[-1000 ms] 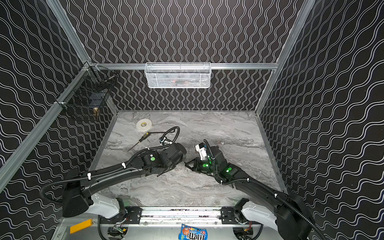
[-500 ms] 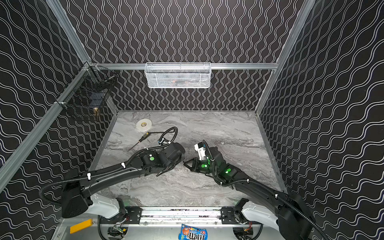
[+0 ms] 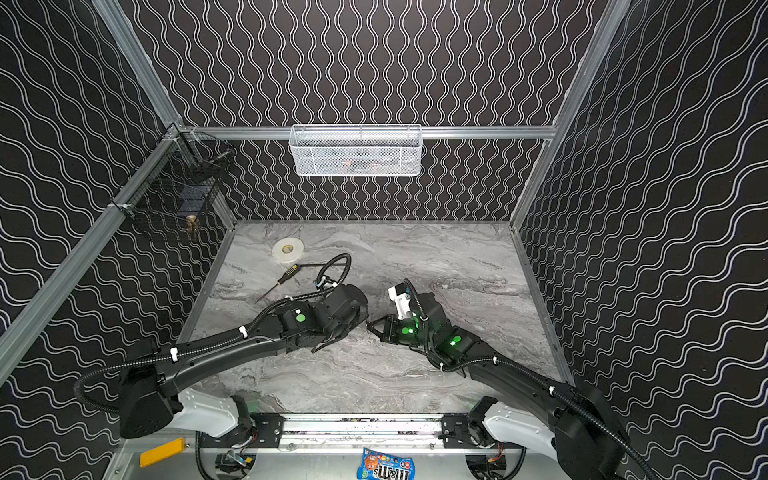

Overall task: Unlock with the key
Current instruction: 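Raise the padlock in the left gripper toward the key in the right gripper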

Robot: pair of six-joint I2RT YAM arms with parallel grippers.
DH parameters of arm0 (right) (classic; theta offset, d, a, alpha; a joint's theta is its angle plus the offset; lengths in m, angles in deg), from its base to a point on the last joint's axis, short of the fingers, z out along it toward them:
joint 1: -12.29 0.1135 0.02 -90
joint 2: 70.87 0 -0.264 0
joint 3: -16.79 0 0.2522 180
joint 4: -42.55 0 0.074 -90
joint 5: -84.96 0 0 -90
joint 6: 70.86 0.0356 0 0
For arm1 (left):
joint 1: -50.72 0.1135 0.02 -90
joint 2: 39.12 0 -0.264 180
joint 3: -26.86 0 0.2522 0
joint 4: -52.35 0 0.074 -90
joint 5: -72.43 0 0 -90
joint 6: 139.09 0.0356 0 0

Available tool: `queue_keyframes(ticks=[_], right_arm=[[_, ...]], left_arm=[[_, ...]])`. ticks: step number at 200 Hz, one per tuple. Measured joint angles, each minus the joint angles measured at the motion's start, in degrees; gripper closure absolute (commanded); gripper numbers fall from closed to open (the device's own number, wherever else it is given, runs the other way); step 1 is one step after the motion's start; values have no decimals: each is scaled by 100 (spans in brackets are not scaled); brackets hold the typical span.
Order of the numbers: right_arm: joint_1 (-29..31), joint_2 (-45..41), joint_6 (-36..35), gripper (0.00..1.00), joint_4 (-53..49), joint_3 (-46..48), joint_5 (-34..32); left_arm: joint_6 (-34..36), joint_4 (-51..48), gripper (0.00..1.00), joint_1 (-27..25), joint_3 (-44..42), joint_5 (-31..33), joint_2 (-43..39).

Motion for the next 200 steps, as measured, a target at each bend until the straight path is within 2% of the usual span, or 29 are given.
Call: queue_keyframes(ticks=[107, 154, 200], right_arm=[[17, -417, -146, 100, -739, -229, -579], [85, -487, -146, 100, -785, -229, -748], [319, -586, -149, 100, -785, -201, -1185]], left_arm=[[-492, 570, 91, 11, -433, -260, -306], [-901, 737, 92, 22, -680, -299, -431], [-1412, 1182, 93, 22, -1003, -299, -586]])
